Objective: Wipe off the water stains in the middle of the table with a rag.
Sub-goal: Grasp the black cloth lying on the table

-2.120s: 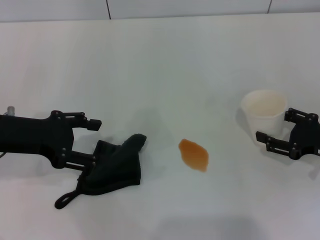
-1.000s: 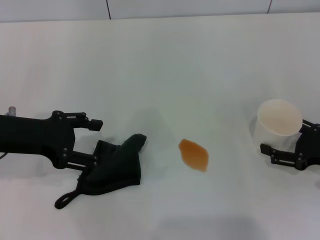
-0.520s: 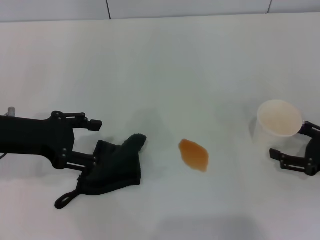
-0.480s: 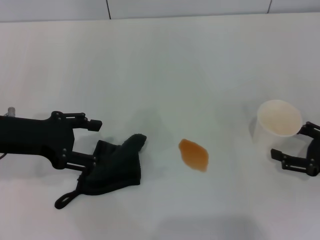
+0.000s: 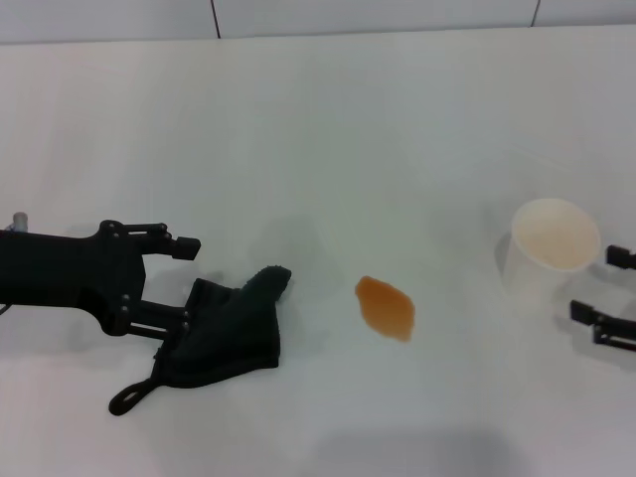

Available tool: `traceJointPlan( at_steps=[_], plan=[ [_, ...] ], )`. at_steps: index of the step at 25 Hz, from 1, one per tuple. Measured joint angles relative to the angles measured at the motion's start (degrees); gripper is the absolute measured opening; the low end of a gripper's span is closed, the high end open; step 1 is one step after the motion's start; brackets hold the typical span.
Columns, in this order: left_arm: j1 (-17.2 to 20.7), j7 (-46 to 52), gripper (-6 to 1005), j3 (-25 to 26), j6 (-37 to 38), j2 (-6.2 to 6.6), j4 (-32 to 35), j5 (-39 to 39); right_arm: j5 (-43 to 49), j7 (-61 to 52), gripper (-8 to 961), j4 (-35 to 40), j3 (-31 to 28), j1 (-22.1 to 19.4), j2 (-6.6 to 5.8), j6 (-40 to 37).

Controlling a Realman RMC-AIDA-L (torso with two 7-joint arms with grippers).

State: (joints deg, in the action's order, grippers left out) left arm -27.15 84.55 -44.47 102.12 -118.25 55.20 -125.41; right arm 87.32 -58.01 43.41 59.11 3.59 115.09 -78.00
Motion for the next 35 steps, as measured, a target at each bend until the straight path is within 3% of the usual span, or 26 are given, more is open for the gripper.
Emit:
traceJointPlan(
  at_steps=[3,8,12,17,23,35],
  plan=[
    [-0.06,0.0,887,0.01,-0.05,0.06,0.0,0.0,-0.49,-0.22,866,1.4,-3.84,-1.22,0.09,-3.48],
    [-0.19,-0.01,887,0.01,-0.15,0.06,0.0,0.41,-1.18,-0.15,866,1.65,-14.41,-1.14,0.12,-15.92],
    [-0.37,0.0,887,0.0,-0.29,0.13,0.0,0.75,-2.77,-0.74,865,3.55,-17.73,-0.11,0.13,-24.81],
    [-0.57,0.0,887,0.0,-0.48,0.07,0.05,0.81,-2.91,-6.49,865,11.63,-12.47,0.91,0.23,-26.76],
    [-0.67,0.19,888,0.0,-0.55,-0.02,0.09,0.89,-0.28,-14.47,864,23.67,-3.61,2.33,0.13,-21.09],
    [-0.76,2.8,888,-0.44,-0.1,0.64,0.85,0.16,14.91,-32.43,863,33.81,5.5,10.1,0.05,-13.9]
  ],
)
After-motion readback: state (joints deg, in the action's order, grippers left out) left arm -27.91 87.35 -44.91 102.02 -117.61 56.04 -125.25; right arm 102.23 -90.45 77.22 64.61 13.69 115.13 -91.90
